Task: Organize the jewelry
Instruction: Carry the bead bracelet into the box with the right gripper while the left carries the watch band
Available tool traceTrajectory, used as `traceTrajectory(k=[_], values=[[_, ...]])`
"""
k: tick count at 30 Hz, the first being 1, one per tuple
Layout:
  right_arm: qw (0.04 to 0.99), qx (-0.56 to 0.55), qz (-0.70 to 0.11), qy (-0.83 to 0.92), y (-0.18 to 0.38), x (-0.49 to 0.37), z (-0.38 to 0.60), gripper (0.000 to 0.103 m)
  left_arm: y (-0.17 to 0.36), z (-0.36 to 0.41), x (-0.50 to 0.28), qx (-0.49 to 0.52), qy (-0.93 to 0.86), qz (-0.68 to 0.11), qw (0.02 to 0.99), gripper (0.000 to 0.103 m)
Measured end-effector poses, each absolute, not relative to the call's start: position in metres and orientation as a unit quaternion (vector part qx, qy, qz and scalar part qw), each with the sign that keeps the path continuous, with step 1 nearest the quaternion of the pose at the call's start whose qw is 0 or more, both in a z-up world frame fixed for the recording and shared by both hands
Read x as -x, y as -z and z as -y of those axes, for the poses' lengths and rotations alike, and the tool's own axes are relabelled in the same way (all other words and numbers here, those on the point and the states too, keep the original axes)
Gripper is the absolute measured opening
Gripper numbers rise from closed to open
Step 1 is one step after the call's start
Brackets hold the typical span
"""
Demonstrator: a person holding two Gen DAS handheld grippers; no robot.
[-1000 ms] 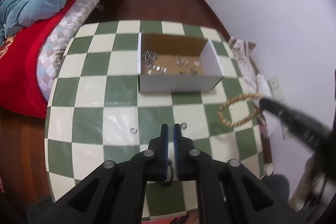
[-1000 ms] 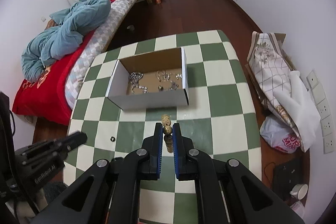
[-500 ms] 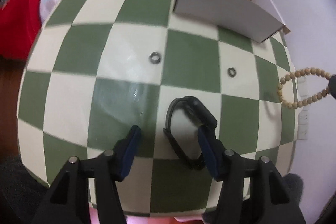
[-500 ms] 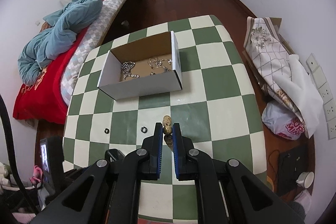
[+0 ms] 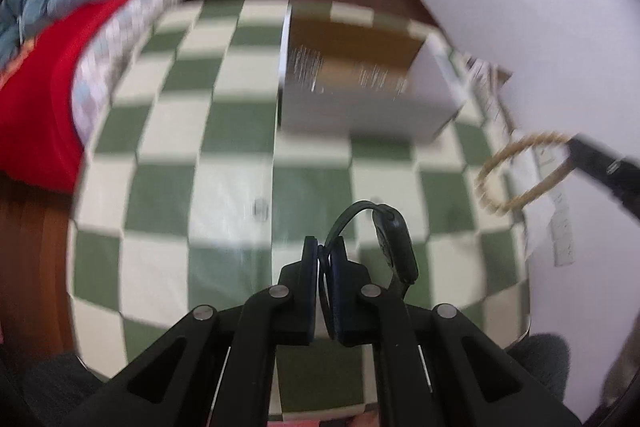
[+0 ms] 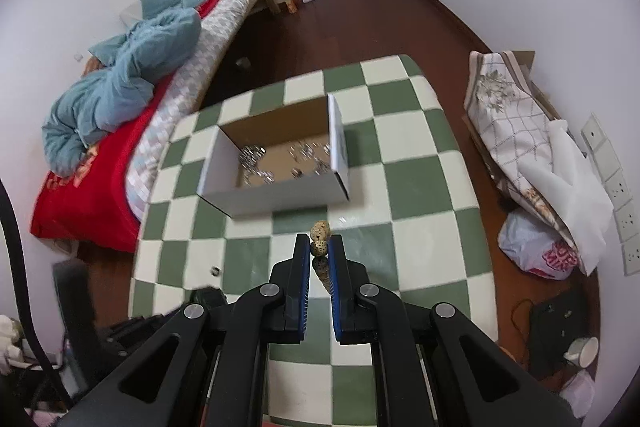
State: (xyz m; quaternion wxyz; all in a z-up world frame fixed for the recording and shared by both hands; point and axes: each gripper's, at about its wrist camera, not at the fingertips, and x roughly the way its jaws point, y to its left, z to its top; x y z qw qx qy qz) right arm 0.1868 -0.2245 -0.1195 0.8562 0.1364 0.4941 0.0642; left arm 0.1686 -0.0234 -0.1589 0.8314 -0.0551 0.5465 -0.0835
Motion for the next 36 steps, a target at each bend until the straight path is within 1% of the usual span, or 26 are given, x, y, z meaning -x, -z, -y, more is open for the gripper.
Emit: traceTrajectory(k=[5,8,10,14,17,24,27,29,30,31,32,33,34,35,36], values=[[0.865,-0.138,-0.477,-0.077,0.094,-0.212,0.22,0.009,0.107,0.026,-0.218,0.029,0.087,-0.505,0.858,0.003],[0.87,-0.136,-0.468,-0.082,0.08,-0.233,0.215,0.009,0.091,0.024,-0.251,0.018,0.086,-0.495,0.864,0.004],[0.871,-0.134,-0.466,-0.082,0.074,-0.248,0.212,0.009,0.091,0.023,-0.269,0.017,0.086,-0.495,0.864,0.004],[0.868,-0.126,-0.473,-0.082,0.074,-0.286,0.204,0.009,0.102,0.022,-0.309,0.019,0.084,-0.513,0.854,0.004],[0.858,-0.126,-0.491,-0.083,0.086,-0.311,0.197,0.009,0.117,0.024,-0.33,0.022,0.082,-0.534,0.841,0.004],[0.83,-0.122,-0.54,-0.075,0.136,-0.357,0.185,0.009,0.154,0.031,-0.359,0.027,0.09,-0.582,0.808,0.004],[0.82,-0.12,-0.555,-0.071,0.153,-0.368,0.186,0.01,0.164,0.037,-0.369,0.021,0.086,-0.599,0.796,0.011],[0.809,-0.126,-0.569,-0.074,0.163,-0.374,0.187,0.01,0.166,0.039,-0.373,0.016,0.081,-0.604,0.792,0.012],[0.806,-0.123,-0.575,-0.068,0.166,-0.376,0.188,0.011,0.165,0.04,-0.373,0.011,0.075,-0.601,0.796,0.017],[0.803,-0.119,-0.58,-0.065,0.169,-0.377,0.188,0.011,0.164,0.04,-0.374,0.01,0.07,-0.597,0.799,0.028],[0.801,-0.115,-0.585,-0.063,0.171,-0.377,0.189,0.019,0.162,0.039,-0.374,0.009,0.064,-0.59,0.805,0.038],[0.801,-0.107,-0.586,-0.058,0.172,-0.376,0.189,0.038,0.158,0.038,-0.374,0.009,0.056,-0.583,0.81,0.064],[0.803,-0.097,-0.585,-0.055,0.171,-0.374,0.189,0.048,0.155,0.036,-0.374,0.012,0.051,-0.578,0.815,0.081],[0.804,-0.092,-0.585,-0.056,0.17,-0.372,0.189,0.063,0.151,0.033,-0.374,0.015,0.047,-0.569,0.821,0.083],[0.805,-0.085,-0.584,-0.055,0.169,-0.37,0.188,0.07,0.148,0.032,-0.373,0.013,0.041,-0.564,0.825,0.083]])
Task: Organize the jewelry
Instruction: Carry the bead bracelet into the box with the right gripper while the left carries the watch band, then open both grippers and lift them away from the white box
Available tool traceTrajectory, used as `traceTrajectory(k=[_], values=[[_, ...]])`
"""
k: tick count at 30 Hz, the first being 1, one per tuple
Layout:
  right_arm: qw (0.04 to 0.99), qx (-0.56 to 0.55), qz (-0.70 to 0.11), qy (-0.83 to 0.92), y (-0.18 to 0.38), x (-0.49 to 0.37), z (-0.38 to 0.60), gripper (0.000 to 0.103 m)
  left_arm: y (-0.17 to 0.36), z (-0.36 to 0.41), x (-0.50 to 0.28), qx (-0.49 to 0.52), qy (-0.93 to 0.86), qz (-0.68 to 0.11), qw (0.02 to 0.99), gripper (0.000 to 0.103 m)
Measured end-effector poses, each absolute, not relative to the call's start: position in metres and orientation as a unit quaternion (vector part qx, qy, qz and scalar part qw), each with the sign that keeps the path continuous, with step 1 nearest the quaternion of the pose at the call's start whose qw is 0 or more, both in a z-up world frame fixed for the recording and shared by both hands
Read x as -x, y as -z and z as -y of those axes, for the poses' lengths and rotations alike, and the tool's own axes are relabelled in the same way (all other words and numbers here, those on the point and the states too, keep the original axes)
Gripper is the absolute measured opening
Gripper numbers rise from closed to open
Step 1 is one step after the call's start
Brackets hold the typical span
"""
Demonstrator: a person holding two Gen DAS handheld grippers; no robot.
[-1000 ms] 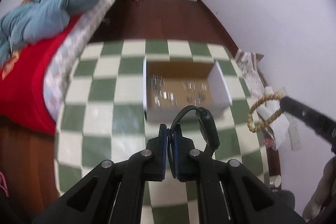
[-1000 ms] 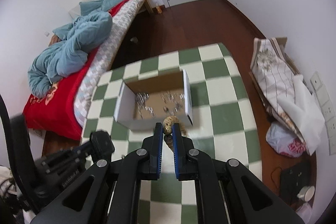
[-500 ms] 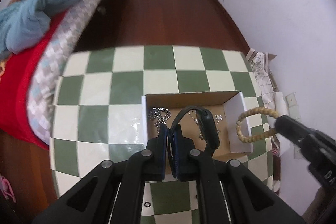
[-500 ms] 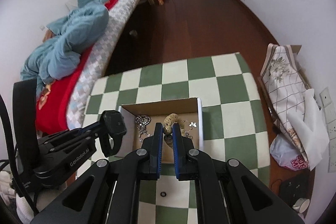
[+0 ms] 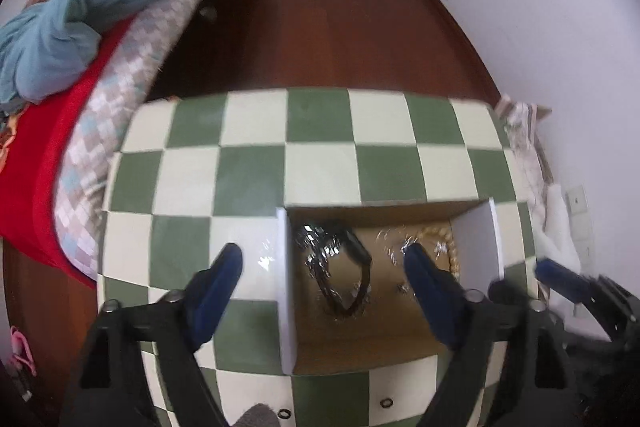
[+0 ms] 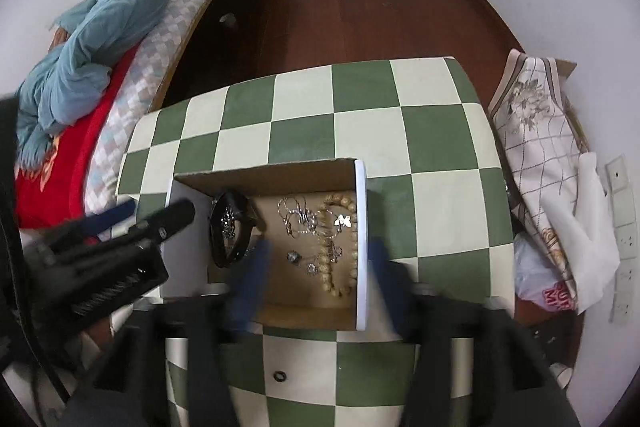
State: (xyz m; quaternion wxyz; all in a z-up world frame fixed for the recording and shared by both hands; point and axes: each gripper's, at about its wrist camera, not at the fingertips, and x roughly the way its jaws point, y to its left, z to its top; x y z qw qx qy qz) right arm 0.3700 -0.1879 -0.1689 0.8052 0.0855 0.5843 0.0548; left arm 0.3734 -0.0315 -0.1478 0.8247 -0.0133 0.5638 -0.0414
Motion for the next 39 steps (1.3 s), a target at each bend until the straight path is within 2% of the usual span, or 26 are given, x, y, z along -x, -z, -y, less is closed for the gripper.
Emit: traceTrajectory(k=[2,3,4,5,6,21,39], values=[[0.809,-0.062,-0.584,-0.043,0.166,-0.366,0.187,0.071,0.143,0.027,-0.372,0.011,0.029,-0.559,0.829,0.09],[0.808,-0.057,-0.585,-0.039,0.166,-0.365,0.186,0.079,0.141,0.026,-0.371,0.004,0.02,-0.556,0.831,0.102],[0.805,-0.047,-0.59,-0.034,0.167,-0.362,0.185,0.087,0.139,0.024,-0.369,-0.006,0.009,-0.551,0.834,0.103],[0.804,-0.038,-0.593,-0.029,0.168,-0.36,0.185,0.1,0.139,0.022,-0.367,-0.01,0.001,-0.547,0.837,0.103],[0.803,-0.029,-0.595,-0.024,0.169,-0.358,0.183,0.102,0.138,0.019,-0.363,-0.012,-0.007,-0.541,0.841,0.103],[0.825,-0.013,-0.565,0.012,0.18,-0.304,0.173,0.103,0.132,-0.002,-0.289,-0.037,-0.053,-0.478,0.876,0.103],[0.889,-0.015,-0.458,0.026,0.094,-0.209,0.167,0.103,0.074,-0.022,-0.189,-0.008,-0.057,-0.406,0.912,0.103]])
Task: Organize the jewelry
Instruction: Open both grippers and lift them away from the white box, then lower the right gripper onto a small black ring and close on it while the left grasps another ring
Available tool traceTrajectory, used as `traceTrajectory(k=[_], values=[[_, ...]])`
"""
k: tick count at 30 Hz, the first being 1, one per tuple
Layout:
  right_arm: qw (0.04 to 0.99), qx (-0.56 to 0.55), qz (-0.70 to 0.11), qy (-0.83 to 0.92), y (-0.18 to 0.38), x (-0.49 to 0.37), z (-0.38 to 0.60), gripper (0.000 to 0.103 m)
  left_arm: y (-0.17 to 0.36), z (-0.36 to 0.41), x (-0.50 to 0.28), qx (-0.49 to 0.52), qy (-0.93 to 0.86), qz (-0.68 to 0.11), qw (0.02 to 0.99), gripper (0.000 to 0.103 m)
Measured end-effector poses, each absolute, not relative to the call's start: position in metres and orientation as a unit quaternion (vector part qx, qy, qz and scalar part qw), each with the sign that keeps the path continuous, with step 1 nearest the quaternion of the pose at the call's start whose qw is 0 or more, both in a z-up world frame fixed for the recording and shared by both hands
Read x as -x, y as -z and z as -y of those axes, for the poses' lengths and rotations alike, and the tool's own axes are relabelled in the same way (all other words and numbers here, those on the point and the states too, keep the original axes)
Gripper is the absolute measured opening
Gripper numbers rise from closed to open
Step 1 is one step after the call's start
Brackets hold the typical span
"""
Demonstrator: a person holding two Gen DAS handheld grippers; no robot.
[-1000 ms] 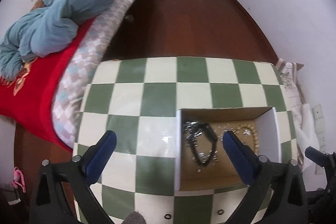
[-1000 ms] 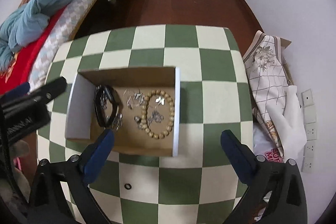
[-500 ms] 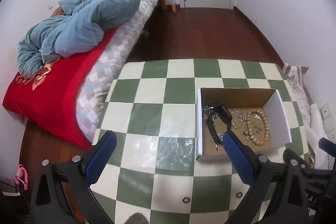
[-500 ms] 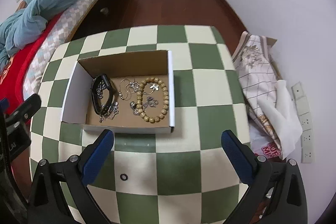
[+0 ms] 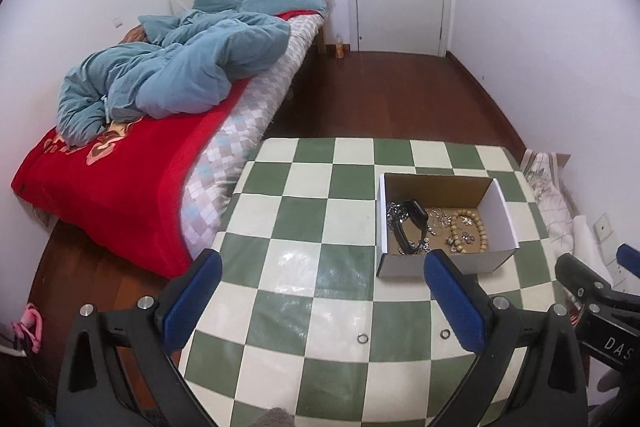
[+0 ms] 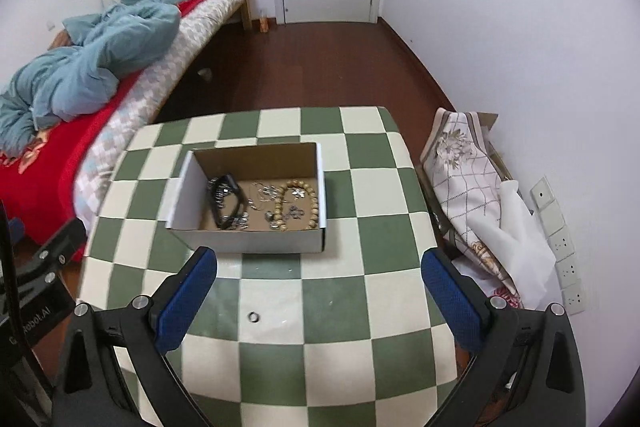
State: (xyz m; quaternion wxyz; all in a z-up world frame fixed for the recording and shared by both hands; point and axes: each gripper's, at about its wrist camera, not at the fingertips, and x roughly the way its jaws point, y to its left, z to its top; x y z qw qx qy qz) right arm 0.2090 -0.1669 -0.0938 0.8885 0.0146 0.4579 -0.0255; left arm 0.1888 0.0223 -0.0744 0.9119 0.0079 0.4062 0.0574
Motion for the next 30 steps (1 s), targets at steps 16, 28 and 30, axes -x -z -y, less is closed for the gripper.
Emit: traceTrajectory(k=[16,28,30], values=[[0.84,-0.016,-0.541,-0.028,0.214,-0.194,0.123,0.065,0.197,-0.061,-0.173,-0.058,-0.137,-0.511,0.847,0.103],[0.834,0.031,-0.549,-0.044,0.275,-0.208,0.095,0.032,0.24,-0.087,-0.175,-0.033,-0.154,-0.551,0.82,0.103],[0.838,0.04,-0.543,-0.047,0.275,-0.207,0.091,0.013,0.24,-0.087,-0.175,-0.03,-0.151,-0.552,0.819,0.103]])
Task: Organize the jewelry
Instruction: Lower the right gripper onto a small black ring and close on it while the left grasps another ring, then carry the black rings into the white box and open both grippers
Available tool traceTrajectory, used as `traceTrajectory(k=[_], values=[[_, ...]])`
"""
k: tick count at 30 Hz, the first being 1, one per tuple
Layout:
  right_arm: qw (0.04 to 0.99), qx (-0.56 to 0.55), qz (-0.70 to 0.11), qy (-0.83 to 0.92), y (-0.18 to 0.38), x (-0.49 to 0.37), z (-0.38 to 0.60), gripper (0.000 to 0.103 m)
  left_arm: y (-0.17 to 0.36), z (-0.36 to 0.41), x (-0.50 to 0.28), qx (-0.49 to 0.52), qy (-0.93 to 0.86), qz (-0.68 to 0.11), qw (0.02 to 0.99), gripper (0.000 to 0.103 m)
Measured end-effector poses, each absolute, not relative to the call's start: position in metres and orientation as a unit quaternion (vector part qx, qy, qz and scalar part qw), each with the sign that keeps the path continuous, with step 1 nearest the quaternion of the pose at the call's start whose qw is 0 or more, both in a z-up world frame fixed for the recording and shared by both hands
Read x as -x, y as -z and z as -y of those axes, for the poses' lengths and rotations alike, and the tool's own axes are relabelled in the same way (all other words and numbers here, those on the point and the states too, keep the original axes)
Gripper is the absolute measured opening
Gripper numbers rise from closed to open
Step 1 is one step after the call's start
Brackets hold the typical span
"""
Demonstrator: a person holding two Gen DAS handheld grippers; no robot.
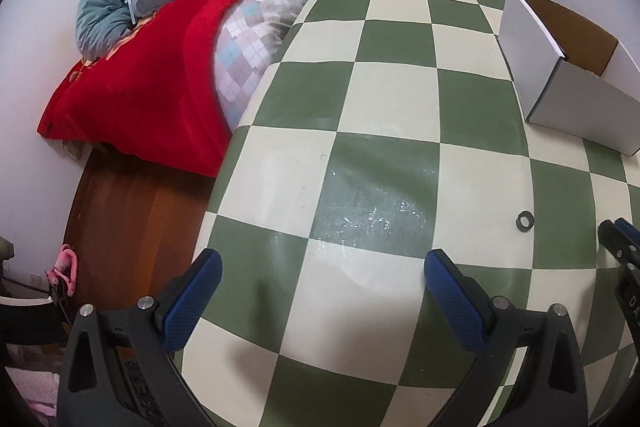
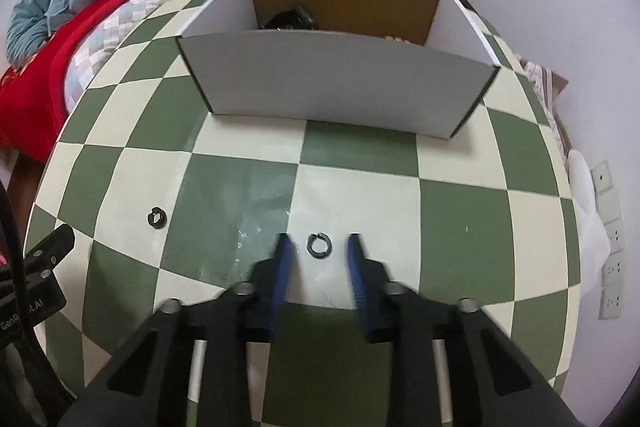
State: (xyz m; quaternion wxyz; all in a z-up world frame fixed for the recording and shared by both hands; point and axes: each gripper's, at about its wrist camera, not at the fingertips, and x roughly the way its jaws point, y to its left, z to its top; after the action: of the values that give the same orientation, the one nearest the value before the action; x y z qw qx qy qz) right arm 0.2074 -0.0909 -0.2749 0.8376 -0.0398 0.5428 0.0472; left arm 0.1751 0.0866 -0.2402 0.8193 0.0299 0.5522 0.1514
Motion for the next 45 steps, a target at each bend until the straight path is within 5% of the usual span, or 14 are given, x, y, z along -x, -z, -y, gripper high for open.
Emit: traceTrajectory(k=[18,23,28,35,40,45], values=[[0.848,-0.037,-0.529,-0.015,0.245,-0.192,0.16,0.012,0.233,-0.016,-0.196,0.01,-0.021,-0.564,0.826,0.097],[0.847,-0.051,-0.529,0.001,0.241,-0.189,0.182,0.013,0.244,0.014,-0.205,-0.007,0.003,-0.576,0.818,0.083],[0.848,-0.058,-0.526,0.007,0.239,-0.186,0.193,0.013,0.253,0.026,-0.208,-0.006,0.014,-0.587,0.809,0.055],[0.85,-0.067,-0.523,0.007,0.238,-0.189,0.195,0.013,0.251,0.024,-0.211,-0.003,0.015,-0.578,0.816,0.039],[0.849,-0.074,-0.523,0.006,0.238,-0.189,0.195,0.013,0.249,0.023,-0.213,0.001,0.016,-0.577,0.817,0.014],[0.85,-0.078,-0.52,0.006,0.236,-0.189,0.195,0.013,0.249,0.021,-0.215,0.006,0.018,-0.576,0.817,0.01]])
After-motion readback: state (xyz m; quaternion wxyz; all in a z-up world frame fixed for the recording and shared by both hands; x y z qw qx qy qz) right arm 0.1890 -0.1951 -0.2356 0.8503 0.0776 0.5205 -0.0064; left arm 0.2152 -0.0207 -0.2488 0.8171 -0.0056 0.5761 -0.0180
